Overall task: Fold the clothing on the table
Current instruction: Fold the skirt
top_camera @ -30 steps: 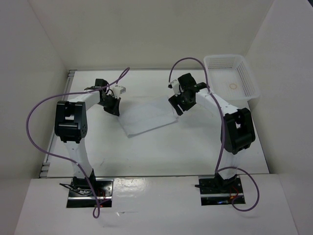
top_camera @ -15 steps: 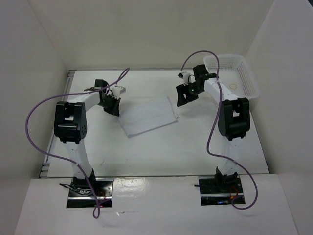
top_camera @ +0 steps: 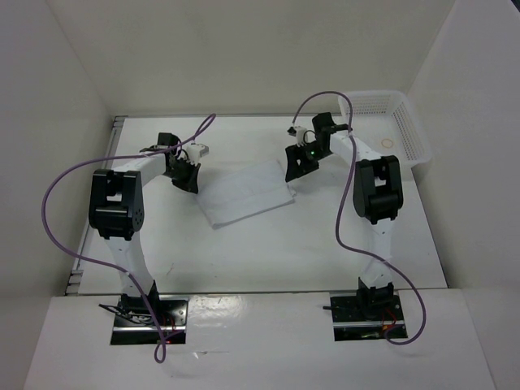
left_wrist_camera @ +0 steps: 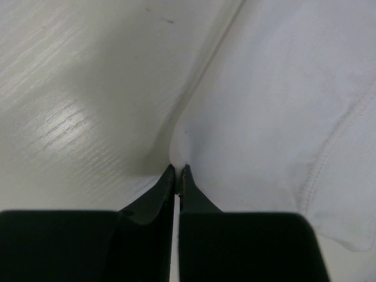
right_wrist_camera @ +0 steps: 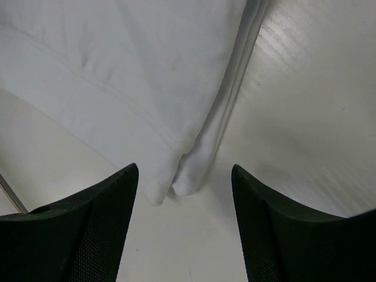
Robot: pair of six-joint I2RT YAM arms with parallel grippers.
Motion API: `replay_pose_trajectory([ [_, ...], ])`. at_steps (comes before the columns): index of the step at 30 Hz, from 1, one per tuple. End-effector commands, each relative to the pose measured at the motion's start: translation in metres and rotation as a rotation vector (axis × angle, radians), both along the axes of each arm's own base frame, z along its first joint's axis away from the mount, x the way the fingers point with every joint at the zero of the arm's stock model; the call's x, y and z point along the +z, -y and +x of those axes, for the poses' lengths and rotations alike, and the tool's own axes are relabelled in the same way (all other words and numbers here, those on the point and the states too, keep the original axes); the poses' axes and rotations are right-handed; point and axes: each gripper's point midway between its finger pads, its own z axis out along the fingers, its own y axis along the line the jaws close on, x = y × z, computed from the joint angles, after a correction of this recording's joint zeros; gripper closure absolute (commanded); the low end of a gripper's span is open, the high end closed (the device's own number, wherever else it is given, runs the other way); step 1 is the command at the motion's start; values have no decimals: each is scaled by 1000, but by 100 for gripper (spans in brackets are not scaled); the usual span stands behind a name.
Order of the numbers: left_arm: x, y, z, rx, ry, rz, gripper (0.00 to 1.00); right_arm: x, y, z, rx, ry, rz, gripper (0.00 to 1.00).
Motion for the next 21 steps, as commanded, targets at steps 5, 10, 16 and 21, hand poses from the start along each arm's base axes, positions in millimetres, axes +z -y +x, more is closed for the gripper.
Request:
replay_pose_trajectory([
  [5,-18,-7,-27,15,-105,37,100,-5,-15,17,32,22,31,31],
  [10,-18,-7,-27,15,-105,37,100,-12,-15,25,35,30,21,31],
  [16,-19,-7,-25,15,-105,37,100,-23,-18,24,41,12,7,36],
  [21,-19,-7,-25,15,-105,37,100,-24,-21,23,47,14,-1,49],
])
